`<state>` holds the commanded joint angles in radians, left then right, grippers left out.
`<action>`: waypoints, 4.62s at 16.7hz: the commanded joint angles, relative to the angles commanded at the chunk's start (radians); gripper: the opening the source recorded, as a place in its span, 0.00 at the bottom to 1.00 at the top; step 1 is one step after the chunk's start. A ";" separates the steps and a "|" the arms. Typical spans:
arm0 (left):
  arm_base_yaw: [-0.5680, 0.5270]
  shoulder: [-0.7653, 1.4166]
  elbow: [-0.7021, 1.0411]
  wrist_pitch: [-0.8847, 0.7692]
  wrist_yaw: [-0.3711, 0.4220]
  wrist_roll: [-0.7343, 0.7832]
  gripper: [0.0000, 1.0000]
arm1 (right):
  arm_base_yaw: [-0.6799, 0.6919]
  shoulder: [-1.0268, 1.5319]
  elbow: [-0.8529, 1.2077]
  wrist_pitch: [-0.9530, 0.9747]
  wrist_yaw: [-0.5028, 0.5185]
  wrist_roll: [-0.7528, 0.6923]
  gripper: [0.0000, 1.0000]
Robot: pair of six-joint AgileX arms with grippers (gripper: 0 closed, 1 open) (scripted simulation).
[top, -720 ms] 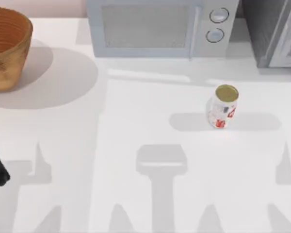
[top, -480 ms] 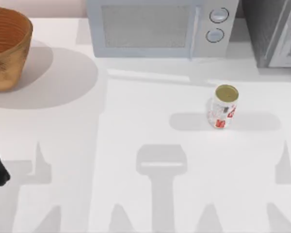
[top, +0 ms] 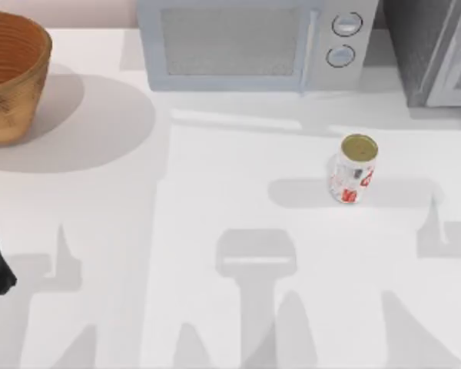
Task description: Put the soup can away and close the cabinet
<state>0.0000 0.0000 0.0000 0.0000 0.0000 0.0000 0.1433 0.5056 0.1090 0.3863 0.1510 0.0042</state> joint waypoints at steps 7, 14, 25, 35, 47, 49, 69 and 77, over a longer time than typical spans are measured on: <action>0.000 0.000 0.000 0.000 0.000 0.000 1.00 | 0.202 0.700 0.154 0.547 0.212 0.004 1.00; 0.000 0.000 0.000 0.000 0.000 0.000 1.00 | 0.406 1.411 0.311 1.106 0.428 0.005 1.00; 0.000 0.000 0.000 0.000 0.000 0.000 1.00 | 0.566 1.977 0.438 1.549 0.597 0.005 1.00; 0.000 0.000 0.000 0.000 0.000 0.000 1.00 | 0.561 2.009 0.573 1.441 0.593 0.010 1.00; 0.000 0.000 0.000 0.000 0.000 0.000 1.00 | 0.460 1.976 0.614 1.372 0.492 0.005 1.00; 0.000 0.000 0.000 0.000 0.000 0.000 1.00 | 0.448 1.972 0.618 1.364 0.480 0.005 1.00; 0.000 0.000 0.000 0.000 0.000 0.000 1.00 | 0.439 1.969 0.622 1.357 0.470 0.005 0.02; 0.000 0.000 0.000 0.000 0.000 0.000 1.00 | 0.439 1.969 0.622 1.357 0.470 0.005 0.00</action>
<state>0.0000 0.0000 0.0000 0.0000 0.0000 0.0000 0.5821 2.4747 0.7311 1.7438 0.6212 0.0090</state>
